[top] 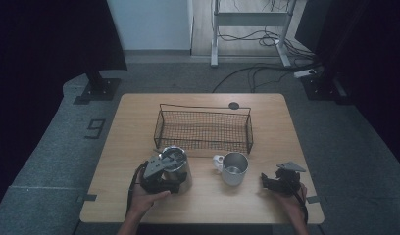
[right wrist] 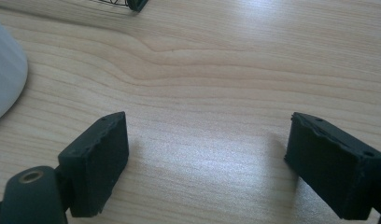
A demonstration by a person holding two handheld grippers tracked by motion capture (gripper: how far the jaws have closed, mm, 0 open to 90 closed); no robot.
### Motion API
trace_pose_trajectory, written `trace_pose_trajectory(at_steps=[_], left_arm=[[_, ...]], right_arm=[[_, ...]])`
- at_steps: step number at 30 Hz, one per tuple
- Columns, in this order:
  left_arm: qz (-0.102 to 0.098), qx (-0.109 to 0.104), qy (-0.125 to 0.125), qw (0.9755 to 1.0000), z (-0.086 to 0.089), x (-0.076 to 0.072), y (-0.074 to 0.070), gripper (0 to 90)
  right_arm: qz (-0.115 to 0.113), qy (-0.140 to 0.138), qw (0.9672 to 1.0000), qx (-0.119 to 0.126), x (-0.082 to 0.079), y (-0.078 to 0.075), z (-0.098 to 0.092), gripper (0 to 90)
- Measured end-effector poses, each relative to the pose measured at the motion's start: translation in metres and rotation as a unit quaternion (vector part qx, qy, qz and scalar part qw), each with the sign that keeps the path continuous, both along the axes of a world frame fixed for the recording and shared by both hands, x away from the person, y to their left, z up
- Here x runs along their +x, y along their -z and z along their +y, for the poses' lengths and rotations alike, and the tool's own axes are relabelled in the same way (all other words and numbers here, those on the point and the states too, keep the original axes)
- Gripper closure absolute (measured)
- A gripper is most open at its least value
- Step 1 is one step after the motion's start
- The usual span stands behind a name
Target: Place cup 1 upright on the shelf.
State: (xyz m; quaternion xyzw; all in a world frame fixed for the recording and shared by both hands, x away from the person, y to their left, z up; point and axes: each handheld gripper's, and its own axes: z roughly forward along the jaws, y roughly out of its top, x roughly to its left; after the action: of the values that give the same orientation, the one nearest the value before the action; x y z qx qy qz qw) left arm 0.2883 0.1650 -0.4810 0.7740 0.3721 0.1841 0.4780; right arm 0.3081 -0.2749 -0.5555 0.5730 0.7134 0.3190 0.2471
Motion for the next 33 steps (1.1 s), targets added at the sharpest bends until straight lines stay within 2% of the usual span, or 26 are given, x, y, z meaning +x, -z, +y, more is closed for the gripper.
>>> trace_pose_trajectory(at_steps=[17, 22, 27, 33], left_arm=[[-0.012, -0.014, -0.01, 0.9998, 0.013, -0.001, -0.015, 4.2], [-0.007, -0.026, -0.012, 0.9996, 0.02, -0.001, -0.016, 4.2], [-0.008, -0.023, -0.019, 0.9995, 0.023, 0.001, -0.02, 4.2], [-0.012, -0.024, -0.016, 0.9995, 0.02, 0.004, -0.027, 4.2]], right_arm=[[0.0, 0.005, 1.0, 0.0, 0.0, 0.0, 0.0, 12.7], [0.0, 0.007, 1.0, 0.0, 0.0, 0.0, -0.001, 12.7], [-0.001, 0.008, 1.0, 0.001, 0.0, 0.0, -0.001, 12.7], [0.0, 0.009, 1.0, 0.001, 0.0, 0.0, 0.0, 12.7]])
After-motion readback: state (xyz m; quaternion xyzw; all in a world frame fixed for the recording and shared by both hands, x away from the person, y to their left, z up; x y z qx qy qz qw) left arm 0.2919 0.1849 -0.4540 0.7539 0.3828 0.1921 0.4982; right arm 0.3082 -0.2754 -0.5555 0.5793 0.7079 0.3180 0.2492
